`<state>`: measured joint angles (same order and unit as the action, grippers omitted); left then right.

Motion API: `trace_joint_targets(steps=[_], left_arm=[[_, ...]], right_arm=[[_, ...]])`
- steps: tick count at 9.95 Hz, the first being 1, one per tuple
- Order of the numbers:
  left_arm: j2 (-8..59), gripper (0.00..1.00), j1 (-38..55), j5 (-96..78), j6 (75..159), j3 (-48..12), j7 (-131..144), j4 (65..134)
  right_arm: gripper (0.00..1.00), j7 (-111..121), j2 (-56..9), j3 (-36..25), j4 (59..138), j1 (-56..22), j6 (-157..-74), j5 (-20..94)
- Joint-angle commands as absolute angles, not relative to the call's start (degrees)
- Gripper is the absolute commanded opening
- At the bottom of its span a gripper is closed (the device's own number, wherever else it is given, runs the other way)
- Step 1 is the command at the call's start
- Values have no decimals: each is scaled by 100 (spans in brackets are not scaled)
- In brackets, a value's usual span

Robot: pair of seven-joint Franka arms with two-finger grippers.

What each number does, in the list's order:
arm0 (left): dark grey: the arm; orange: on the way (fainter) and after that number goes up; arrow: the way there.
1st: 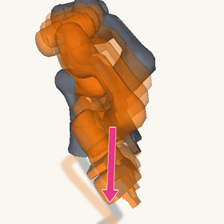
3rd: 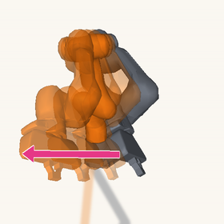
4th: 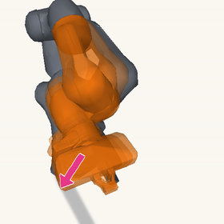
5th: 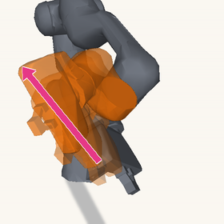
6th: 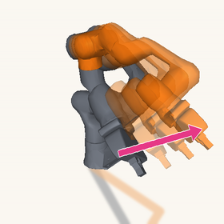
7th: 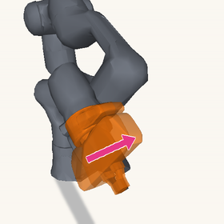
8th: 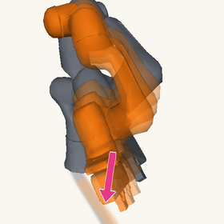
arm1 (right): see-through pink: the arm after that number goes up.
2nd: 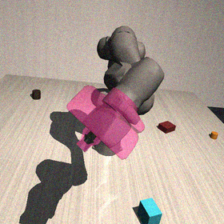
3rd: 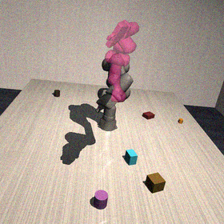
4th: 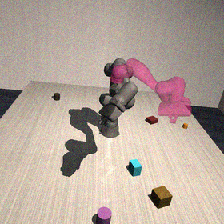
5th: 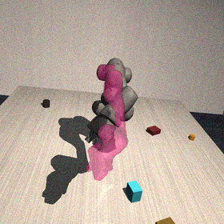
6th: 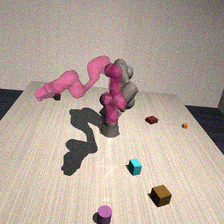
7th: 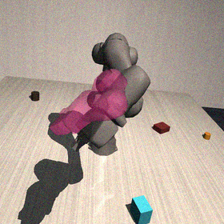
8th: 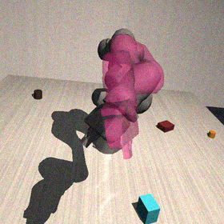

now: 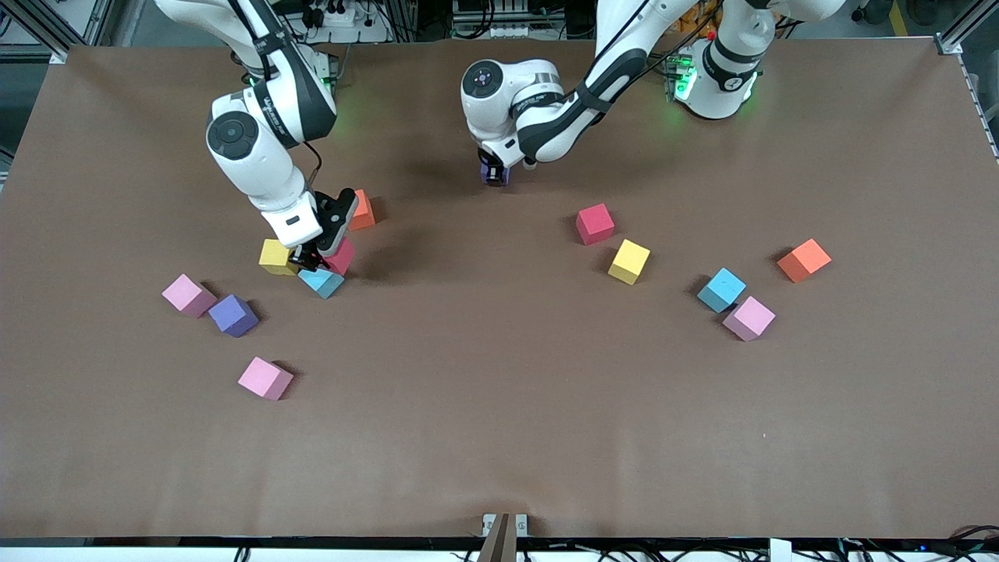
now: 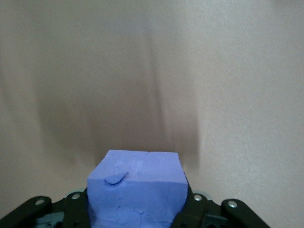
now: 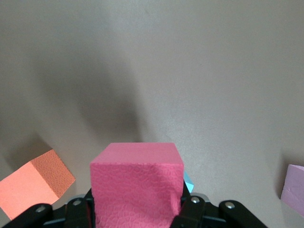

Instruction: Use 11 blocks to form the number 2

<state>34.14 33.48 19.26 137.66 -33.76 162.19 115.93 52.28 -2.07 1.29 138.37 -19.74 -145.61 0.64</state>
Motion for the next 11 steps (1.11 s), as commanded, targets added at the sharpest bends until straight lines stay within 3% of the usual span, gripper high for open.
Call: trace_joint_targets(steps=[1, 7, 8, 9, 11], left_arm=[[3190, 0, 3384, 2435, 13887, -3419, 18167, 11821], [3252, 0, 3375, 2540, 13922, -3410, 18721, 11733], [3243, 65, 3366, 2549, 13913, -3410, 18712, 11742], [3243, 100, 3392, 2540, 13861, -3410, 18703, 11707], [3191, 100, 3375, 2540, 13633, -3419, 18782, 11681]], right_arm=[[45, 5344, -158, 158, 13816, -1916, -14546, 62], [45, 5335, -167, 167, 13816, -1942, -14546, 62], [45, 5335, -176, 167, 13816, -1951, -14546, 62], [45, 5344, -176, 167, 13816, -1960, -14546, 62], [45, 5335, -176, 176, 13816, -1977, -14546, 53]])
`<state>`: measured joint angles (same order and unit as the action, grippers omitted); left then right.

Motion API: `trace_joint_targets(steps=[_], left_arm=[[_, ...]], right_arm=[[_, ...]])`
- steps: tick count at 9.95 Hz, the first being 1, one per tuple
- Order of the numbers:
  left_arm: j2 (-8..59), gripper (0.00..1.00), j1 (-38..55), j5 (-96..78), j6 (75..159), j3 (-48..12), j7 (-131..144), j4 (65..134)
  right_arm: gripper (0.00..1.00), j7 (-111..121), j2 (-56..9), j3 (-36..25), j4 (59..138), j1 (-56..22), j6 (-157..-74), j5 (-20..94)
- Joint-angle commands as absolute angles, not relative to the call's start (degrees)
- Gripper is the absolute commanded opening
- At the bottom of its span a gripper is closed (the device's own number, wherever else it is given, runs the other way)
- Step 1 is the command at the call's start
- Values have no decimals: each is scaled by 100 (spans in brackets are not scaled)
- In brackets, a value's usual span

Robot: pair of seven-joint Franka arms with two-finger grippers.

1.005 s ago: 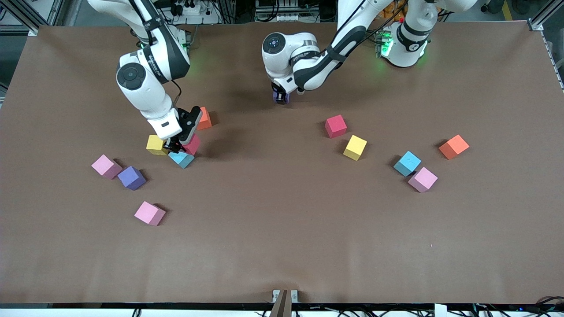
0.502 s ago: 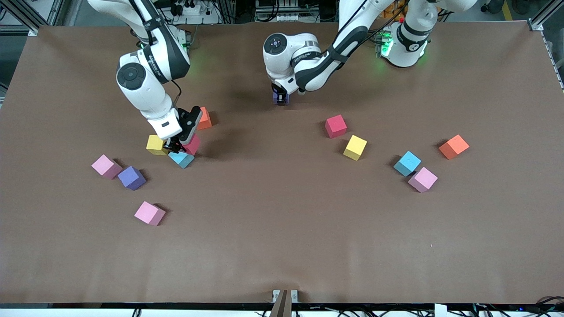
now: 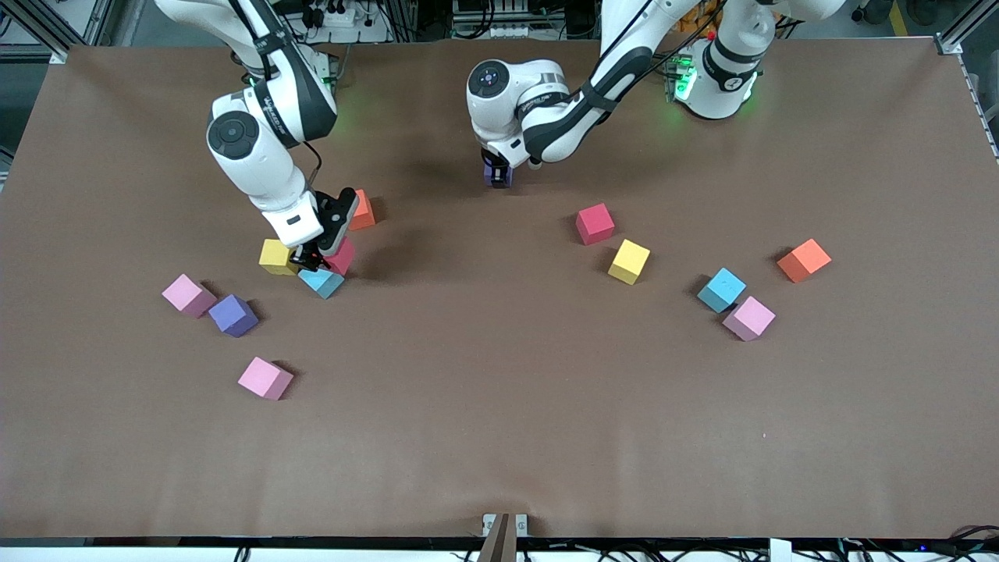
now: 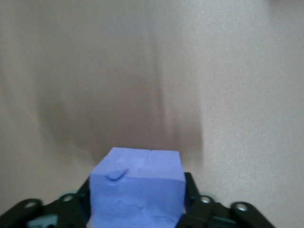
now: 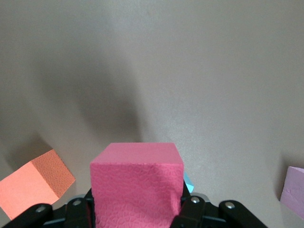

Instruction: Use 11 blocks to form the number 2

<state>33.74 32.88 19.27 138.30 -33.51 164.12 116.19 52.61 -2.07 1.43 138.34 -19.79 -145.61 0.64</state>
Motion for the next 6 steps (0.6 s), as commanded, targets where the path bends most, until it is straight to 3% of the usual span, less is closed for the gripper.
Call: trace_joint_targets(steps=[1, 6], left_arm=[[3130, 100, 3358, 2540, 13536, -3419, 18817, 11672], [2340, 100, 3349, 2461, 12728, -3463, 18591, 11540]], right_arm=[[45, 5326, -176, 193, 13799, -2038, -14546, 53], [44, 5029, -395, 211, 13729, -2793, -14835, 70]])
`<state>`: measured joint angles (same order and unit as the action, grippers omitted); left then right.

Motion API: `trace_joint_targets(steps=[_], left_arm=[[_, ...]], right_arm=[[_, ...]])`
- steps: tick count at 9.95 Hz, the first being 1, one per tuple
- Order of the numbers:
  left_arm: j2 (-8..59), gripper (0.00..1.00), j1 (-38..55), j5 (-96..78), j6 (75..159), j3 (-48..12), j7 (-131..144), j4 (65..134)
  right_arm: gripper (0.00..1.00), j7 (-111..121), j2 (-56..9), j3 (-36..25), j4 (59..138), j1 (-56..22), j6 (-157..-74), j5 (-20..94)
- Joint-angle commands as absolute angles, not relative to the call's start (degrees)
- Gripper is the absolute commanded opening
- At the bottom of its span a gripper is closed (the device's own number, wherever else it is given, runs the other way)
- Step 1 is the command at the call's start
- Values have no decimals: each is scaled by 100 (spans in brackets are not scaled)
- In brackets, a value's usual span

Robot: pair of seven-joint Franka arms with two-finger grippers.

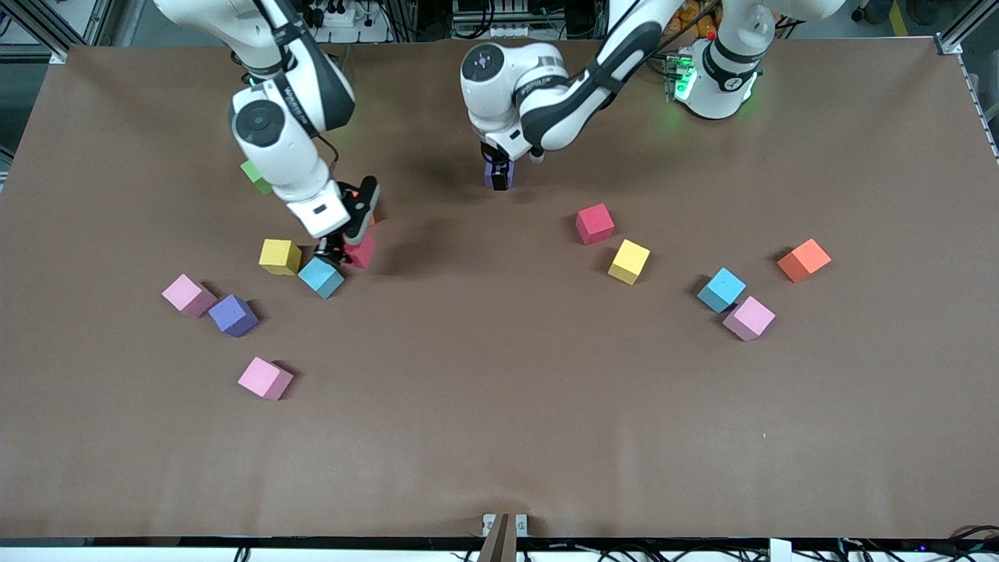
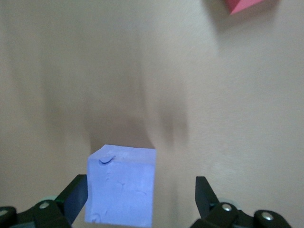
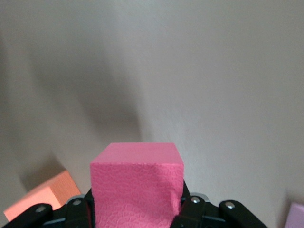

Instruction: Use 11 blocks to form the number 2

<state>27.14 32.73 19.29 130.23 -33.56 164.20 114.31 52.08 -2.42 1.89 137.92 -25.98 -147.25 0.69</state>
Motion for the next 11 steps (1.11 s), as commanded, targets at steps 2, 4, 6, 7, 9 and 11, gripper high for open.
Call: trace_joint_targets(steps=[2, 4, 6, 7, 9, 11], left_arm=[[2259, 100, 2790, 2461, 12656, -3463, 17706, 11601], [2163, 100, 1860, 2461, 12656, -3716, 16739, 11680], [2162, 100, 246, 2461, 12665, -4592, 15485, 11768], [2180, 100, -476, 2461, 12665, -5023, 14782, 11882], [2241, 100, -1167, 2461, 12700, -5291, 13864, 12005], [2277, 100, -1282, 2549, 13050, -5291, 13109, 12312]], right_arm=[[44, 4712, -588, 220, 13668, -3241, -14845, 61], [43, 4397, -939, 324, 13623, -3646, -14880, 70], [43, 3913, -1036, 1051, 13553, -3647, -14897, 53], [43, 3894, -1081, 1290, 13527, -3647, -14897, 44], [43, 3745, -1282, 1528, 13483, -3709, -14915, 18], [43, 3543, -1528, 1591, 13439, -3884, -14994, 18]])
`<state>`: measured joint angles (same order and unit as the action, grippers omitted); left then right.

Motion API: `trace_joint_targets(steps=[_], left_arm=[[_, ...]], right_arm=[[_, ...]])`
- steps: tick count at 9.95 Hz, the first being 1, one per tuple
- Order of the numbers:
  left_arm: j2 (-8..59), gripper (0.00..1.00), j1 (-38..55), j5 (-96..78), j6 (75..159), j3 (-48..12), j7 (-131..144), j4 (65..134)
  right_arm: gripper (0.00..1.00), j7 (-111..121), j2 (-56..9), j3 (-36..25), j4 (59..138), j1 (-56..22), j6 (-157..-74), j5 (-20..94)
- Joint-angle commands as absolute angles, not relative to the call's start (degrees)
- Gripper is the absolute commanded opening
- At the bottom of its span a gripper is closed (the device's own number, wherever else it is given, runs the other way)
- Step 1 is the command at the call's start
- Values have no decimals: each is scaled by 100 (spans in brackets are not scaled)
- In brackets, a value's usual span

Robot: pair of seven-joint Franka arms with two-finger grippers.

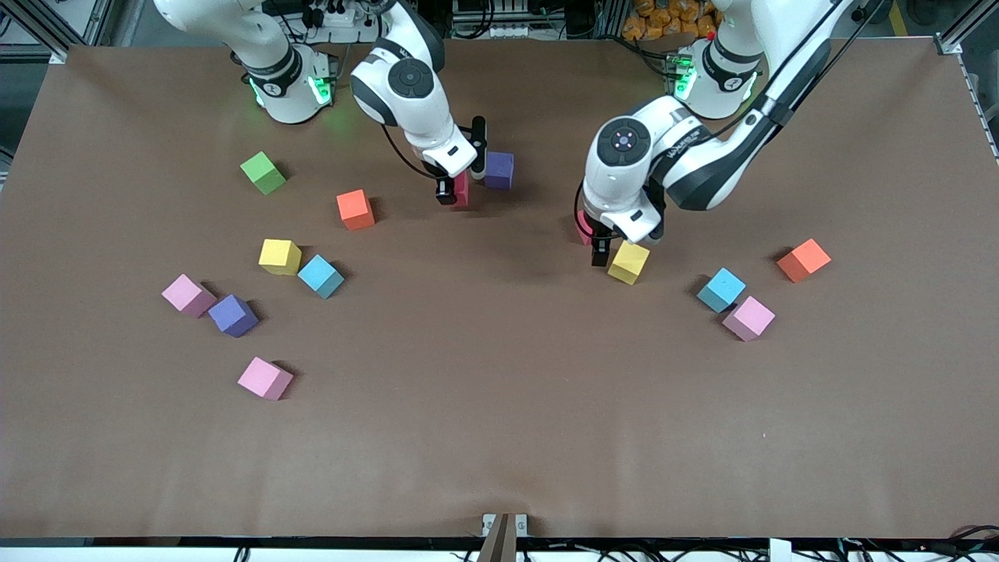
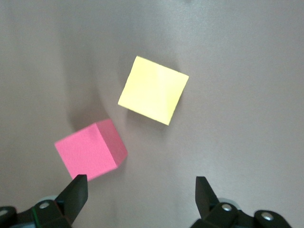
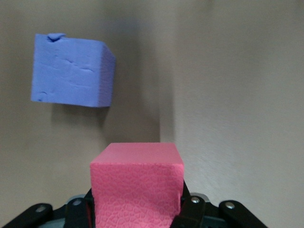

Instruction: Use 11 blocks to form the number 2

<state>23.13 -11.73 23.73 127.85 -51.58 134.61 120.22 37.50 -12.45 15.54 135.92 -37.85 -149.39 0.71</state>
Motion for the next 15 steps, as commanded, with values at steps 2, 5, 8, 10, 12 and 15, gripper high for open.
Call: trace_joint_targets(steps=[2, 5, 8, 10, 12, 15], left_arm=[[2241, 100, -1415, 2549, 13131, -5396, 11583, 12550], [2294, 100, -1503, 2549, 13411, -5449, 9981, 12743], [2294, 100, -1503, 2636, 14584, -5441, 9141, 13444], [2294, 100, -1503, 2962, 14739, -5432, 9255, 13701], [2268, 100, -1512, 2971, 14696, -5432, 9229, 13772], [2285, 100, -1608, 2997, 14634, -5423, 9167, 13764]], right_arm=[[43, 3533, -1704, 1626, 13360, -3955, -15003, 18], [43, 3481, -1985, 1679, 13307, -4156, -15352, 53], [43, 3331, -2022, 1679, 13324, -4210, -15355, 18], [44, 3357, -1978, 1687, 13342, -4166, -15311, 9], [44, 3314, -1934, 1757, 13359, -4122, -15197, 9], [44, 3190, -1662, 1863, 13359, -4026, -14644, 18]])
